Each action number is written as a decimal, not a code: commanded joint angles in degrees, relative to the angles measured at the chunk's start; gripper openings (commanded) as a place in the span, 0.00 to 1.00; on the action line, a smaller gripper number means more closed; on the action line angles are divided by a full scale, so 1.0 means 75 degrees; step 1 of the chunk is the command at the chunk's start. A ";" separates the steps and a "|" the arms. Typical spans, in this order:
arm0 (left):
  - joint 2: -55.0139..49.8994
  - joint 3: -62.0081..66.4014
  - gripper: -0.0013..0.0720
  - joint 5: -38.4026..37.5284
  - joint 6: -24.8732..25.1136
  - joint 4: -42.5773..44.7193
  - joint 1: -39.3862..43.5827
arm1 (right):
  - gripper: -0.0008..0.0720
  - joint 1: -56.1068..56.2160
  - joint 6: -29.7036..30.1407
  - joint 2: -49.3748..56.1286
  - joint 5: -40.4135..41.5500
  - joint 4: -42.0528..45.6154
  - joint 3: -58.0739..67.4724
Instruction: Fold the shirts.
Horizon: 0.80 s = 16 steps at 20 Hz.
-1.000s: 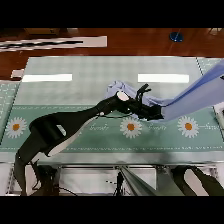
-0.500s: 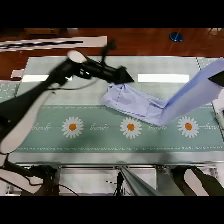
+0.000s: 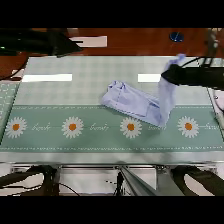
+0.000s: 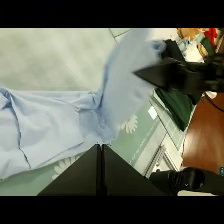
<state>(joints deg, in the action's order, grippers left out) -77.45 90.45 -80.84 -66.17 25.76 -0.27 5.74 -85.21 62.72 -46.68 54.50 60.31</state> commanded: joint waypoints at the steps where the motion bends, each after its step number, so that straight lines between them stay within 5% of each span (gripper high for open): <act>1: 0.0606 0.0000 0.05 -0.0705 -0.0012 0.0064 -0.0256 | 0.05 0.1614 -0.0216 0.1262 0.2320 -0.0321 -0.0076; 5: 0.0816 -0.0023 0.05 -0.0720 -0.0009 0.0064 -0.0140 | 0.06 0.2707 -0.0230 0.2535 0.3471 -0.1719 -0.0076; 7: 0.0801 -0.0058 0.05 -0.0714 -0.0006 0.0160 -0.0134 | 0.56 0.2932 -0.0207 0.2725 0.3369 -0.1868 -0.0076; 8: 0.0801 -0.0105 0.05 -0.0717 -0.0009 0.0376 -0.0134 | 0.69 0.2917 -0.0172 0.2669 0.3162 -0.1848 -0.0076; 13: 0.0799 -0.0586 0.05 -0.0685 -0.0006 0.1279 -0.0134 | 0.74 0.1478 0.0187 0.1265 0.1953 -0.1201 -0.0076; 16: 0.0781 -0.1072 0.06 -0.0688 -0.0009 0.2387 -0.0134 | 0.74 -0.0312 0.0076 -0.0093 0.0283 0.0539 -0.0076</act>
<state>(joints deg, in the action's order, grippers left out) -71.53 85.21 -85.95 -66.28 36.12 -1.32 12.99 -84.44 69.58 -33.78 48.42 59.77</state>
